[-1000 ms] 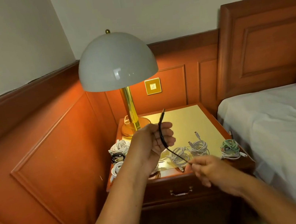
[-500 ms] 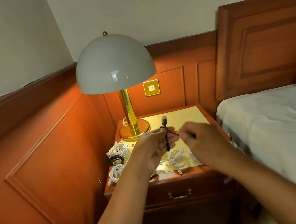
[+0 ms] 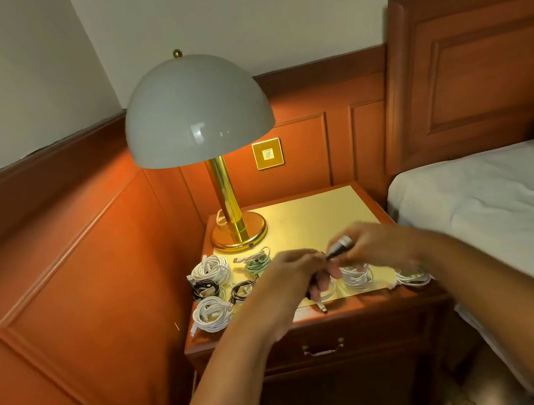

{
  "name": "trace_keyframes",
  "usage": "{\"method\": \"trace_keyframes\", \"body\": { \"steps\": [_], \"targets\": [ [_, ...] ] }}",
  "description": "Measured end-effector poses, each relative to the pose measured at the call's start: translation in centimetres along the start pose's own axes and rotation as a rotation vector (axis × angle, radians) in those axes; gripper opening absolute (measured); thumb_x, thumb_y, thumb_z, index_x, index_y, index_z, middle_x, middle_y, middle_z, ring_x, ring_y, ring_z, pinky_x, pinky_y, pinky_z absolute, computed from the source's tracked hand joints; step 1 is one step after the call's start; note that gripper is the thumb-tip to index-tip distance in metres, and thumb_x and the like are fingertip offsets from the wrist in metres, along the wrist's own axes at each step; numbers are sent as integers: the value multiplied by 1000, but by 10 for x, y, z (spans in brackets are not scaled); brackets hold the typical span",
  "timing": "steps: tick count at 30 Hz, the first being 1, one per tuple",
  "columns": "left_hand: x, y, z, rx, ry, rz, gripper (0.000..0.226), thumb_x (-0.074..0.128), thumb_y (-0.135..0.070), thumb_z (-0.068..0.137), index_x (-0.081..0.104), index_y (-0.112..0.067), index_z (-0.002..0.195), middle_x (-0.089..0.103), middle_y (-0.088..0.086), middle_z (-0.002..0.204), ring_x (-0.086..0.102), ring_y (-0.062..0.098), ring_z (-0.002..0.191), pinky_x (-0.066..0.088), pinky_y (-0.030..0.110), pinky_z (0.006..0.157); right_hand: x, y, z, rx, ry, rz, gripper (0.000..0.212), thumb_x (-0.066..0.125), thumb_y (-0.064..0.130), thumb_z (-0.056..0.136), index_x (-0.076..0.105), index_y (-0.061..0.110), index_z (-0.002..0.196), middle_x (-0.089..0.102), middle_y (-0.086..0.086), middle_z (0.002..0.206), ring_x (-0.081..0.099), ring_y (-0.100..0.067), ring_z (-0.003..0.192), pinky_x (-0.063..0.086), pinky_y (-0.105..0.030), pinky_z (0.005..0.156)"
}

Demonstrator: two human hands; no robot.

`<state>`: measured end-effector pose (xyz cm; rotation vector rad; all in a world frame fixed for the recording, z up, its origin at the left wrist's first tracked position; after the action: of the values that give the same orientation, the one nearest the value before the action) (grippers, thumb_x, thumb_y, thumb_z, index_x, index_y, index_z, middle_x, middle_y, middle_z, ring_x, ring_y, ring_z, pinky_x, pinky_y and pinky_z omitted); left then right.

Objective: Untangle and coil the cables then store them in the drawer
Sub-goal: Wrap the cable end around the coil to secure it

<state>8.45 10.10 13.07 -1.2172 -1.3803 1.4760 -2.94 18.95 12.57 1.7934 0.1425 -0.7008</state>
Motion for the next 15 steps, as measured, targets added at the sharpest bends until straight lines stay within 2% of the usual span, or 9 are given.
{"method": "trace_keyframes", "body": {
  "steps": [3,6,9,11,12,15],
  "targets": [
    [5,-1,9,13,44,322,35,45,-18,101,70,-14,77,53,-2,63,43,19,66,31,31,64,-22,27,12,-8,56,-120,25,52,-6,90,74,5,88,64,-4,78,50,-19,77,41,-31,69],
    [2,-2,22,-34,44,461,33,43,-15,100,70,-12,81,53,-3,64,42,17,64,30,28,56,-28,51,10,-52,-4,-151,28,49,-6,90,74,6,92,62,-5,78,49,-15,71,40,-25,64],
    [-9,9,31,-36,-97,362,36,42,-10,99,66,-13,73,50,0,62,39,15,57,27,29,53,-19,59,6,-61,-188,-358,29,48,-6,88,71,10,96,62,1,82,56,-12,77,45,-25,65],
    [-12,21,34,-6,-209,269,39,43,-11,100,63,-15,66,48,1,59,37,16,56,27,31,58,-3,57,5,-91,-374,-496,20,55,-1,87,67,9,99,64,-3,90,57,-16,82,48,-26,68],
    [-12,26,35,12,-252,219,40,44,-10,99,61,-15,63,48,1,58,37,17,56,27,34,60,7,56,4,-110,-472,-551,15,59,3,88,65,8,101,65,-5,93,55,-15,80,45,-23,65],
    [-7,35,34,61,-320,-28,37,46,-8,98,68,-12,70,52,13,65,43,23,65,32,36,61,26,45,0,-151,-727,-499,12,60,12,93,65,9,104,66,-6,97,53,-11,77,39,-14,62]
  ]
}}
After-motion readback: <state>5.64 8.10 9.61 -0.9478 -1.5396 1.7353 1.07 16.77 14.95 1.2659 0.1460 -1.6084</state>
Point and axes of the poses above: each hand's wrist, its own z-axis towards the middle knuckle, its own x-axis out of the palm, y = z × x, the point moved 5 cm from there along z, towards the middle knuckle
